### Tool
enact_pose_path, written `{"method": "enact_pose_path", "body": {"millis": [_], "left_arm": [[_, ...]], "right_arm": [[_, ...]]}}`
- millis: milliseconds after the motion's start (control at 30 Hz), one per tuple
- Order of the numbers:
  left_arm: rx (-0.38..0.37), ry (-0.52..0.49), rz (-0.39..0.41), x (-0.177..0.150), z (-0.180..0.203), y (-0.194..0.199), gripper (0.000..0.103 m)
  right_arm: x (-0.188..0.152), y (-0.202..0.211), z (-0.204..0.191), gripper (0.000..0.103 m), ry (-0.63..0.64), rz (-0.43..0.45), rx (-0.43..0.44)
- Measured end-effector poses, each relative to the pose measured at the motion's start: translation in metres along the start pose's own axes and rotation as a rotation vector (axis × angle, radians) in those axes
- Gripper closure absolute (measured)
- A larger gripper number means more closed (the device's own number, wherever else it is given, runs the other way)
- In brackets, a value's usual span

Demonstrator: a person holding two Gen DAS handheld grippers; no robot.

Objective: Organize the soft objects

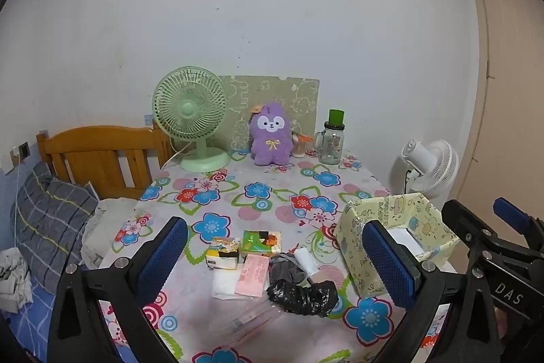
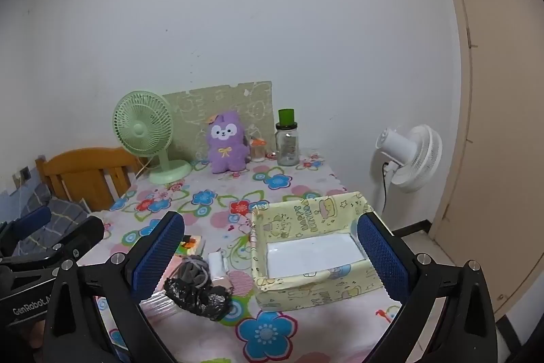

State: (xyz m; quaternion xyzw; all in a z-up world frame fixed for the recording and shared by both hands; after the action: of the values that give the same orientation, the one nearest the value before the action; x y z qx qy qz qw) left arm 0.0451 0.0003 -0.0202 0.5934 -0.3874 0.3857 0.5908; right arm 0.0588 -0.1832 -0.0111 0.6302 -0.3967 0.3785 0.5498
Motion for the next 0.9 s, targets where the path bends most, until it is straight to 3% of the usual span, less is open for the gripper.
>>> {"method": "enact_pose_path", "body": {"millis": [67, 367, 900], "left_arm": [[0.0, 0.004, -0.009, -0.001, 0.0, 0.0, 0.0], [0.017, 0.013, -0.044, 0.015, -0.01, -0.003, 0.0], [0.027, 0.017, -0.032, -0.001, -0.004, -0.013, 0.0]], "right_arm": [[-0.001, 0.0, -0.002, 0.0, 0.051, -0.004, -0.029], [0.0, -0.005, -0.003, 0.0, 0.065, 0.011, -0.026], [-0.003, -0.002, -0.005, 0.0, 0.062, 0.013, -0.026]]}}
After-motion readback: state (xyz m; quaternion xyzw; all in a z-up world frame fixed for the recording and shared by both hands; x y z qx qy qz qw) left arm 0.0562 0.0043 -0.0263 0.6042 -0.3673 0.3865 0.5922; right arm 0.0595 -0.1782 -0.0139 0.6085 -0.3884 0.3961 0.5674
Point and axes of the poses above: each gripper's, at about its wrist camera, not at the fingertips, and y roughly against the way its jaws point, z to its right, x to its top, the point moved 5 cm from there along -y, roughly the way its jaws point, and after that the axes turned 2 degrees about -y, right-handed, at the moved point
